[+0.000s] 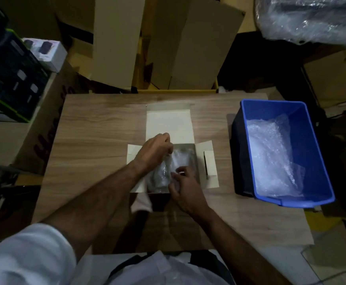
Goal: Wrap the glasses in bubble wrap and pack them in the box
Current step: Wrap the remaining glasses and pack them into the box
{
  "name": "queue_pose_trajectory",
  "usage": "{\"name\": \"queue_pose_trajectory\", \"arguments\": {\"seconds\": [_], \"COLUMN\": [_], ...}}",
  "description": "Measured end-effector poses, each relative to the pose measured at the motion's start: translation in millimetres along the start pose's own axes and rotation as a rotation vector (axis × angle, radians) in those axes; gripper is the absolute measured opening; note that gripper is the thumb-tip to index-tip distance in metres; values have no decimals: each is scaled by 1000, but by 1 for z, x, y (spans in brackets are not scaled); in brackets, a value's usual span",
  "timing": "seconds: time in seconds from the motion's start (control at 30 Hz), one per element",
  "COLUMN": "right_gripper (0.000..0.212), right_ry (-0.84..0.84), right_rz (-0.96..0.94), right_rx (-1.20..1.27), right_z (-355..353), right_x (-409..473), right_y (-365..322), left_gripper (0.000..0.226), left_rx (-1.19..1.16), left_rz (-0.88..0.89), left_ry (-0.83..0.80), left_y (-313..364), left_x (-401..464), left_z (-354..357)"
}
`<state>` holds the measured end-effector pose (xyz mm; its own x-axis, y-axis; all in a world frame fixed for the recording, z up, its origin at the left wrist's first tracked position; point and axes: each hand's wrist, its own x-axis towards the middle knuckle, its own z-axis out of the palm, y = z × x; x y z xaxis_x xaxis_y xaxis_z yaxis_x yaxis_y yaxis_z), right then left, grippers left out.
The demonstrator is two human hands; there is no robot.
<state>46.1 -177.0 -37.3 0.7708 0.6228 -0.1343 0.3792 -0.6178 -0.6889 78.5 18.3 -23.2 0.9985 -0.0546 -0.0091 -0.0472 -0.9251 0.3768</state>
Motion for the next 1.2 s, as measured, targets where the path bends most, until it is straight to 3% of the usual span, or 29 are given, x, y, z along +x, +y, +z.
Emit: {"name": "queue_pose_trajectory", "arguments": {"seconds": [0.17, 0.33, 0.47, 0.7, 0.77, 0.9, 1.1, 1.2], "right_gripper": [29, 35, 31, 35, 38, 54, 62, 54], "right_ry": [28, -70, -131, -220, -170, 140, 144, 298], "right_rz": [-54, -88, -90, -53, -53, -56, -127, -86], "right_rx": [-305, -304, -305, -267, -214, -153, -279, -304], "right_z": [6, 5, 0, -4, -11, -39, -88, -121], "right_x": [4, 6, 11, 13, 7, 1, -3, -19], "right_y": [6, 3, -1, -3, -1, 8, 31, 50], "left_gripper": [37, 48, 62, 66, 61, 59, 57, 55], "left_rx": [164, 227, 348, 364, 324, 175, 74, 43], "left_rz": [107, 241, 245, 201, 169, 56, 34, 34], "left_ry": [-158, -225, -298, -295, -257, -68, 88, 121], "left_y": [-8, -20, -20, -15, -8, 11, 68, 101], "left_x": [-7, -18, -23, -26, -28, -42, -41, -32], "left_z": [15, 10, 9, 11, 4, 0, 9, 22]}}
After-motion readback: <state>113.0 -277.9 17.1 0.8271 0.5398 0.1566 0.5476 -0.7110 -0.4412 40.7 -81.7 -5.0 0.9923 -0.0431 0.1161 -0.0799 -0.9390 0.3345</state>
